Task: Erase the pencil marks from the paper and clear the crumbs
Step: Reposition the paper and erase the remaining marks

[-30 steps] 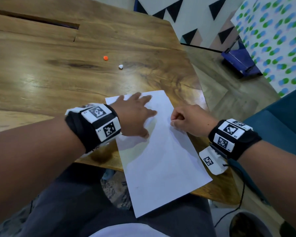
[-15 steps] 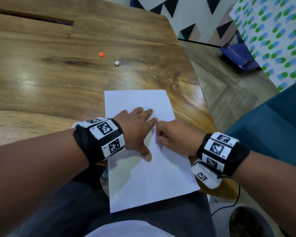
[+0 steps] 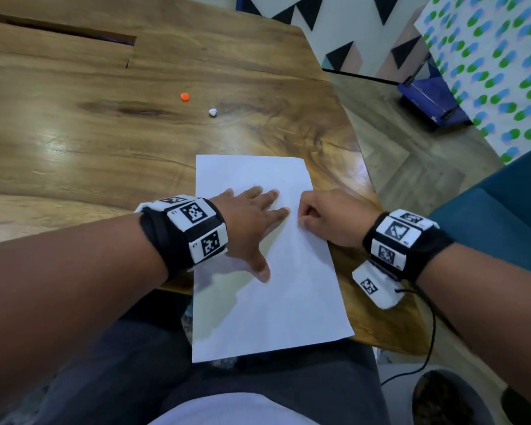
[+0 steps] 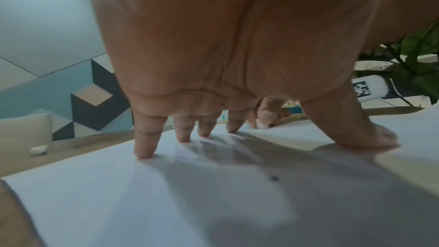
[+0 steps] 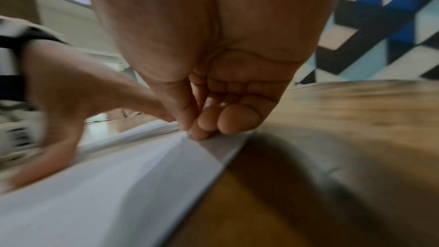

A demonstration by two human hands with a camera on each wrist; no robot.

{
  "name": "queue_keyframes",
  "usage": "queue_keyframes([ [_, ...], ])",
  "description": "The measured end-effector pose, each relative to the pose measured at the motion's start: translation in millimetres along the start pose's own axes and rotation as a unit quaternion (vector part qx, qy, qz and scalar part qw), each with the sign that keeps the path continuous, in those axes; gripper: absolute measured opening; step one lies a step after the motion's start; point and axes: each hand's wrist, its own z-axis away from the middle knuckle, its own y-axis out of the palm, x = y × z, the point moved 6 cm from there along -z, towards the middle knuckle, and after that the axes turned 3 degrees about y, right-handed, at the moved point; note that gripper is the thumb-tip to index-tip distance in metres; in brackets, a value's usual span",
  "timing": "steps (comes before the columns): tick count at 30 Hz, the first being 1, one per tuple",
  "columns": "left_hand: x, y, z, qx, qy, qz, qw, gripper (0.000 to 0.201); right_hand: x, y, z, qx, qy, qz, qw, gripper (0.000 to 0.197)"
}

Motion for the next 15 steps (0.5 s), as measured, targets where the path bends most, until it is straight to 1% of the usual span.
queue_keyframes([
  [3,3,-7,-6,0.023,-0.003,-0.014,1.0,0.133,-21,-7,-12,-0.018,0.023,0.0,1.0,0.006],
  [6,3,-13,-10,0.038,-0.003,-0.017,0.999,0.131,-15,-1,-3,-0.005,-0.002,0.007,1.0,0.006],
  [8,0,-14,-10,0.034,-0.003,-0.003,0.999,0.121,-4,9,10,0.034,-0.041,0.013,0.998,0.005],
  [10,-4,-13,-9,0.017,0.001,0.001,1.0,0.105,9,20,22,0.084,-0.085,0.02,0.993,0.007],
  [11,-5,-12,-9,0.005,0.004,-0.005,1.0,0.099,12,23,24,0.098,-0.097,0.023,0.99,0.008],
  [13,-8,-11,-10,-0.005,0.009,-0.02,1.0,0.099,11,19,19,0.087,-0.089,0.019,0.992,0.009],
  [15,-7,-10,-12,0.0,0.005,-0.028,1.0,0.107,5,9,5,0.032,-0.057,0.004,0.998,0.009],
])
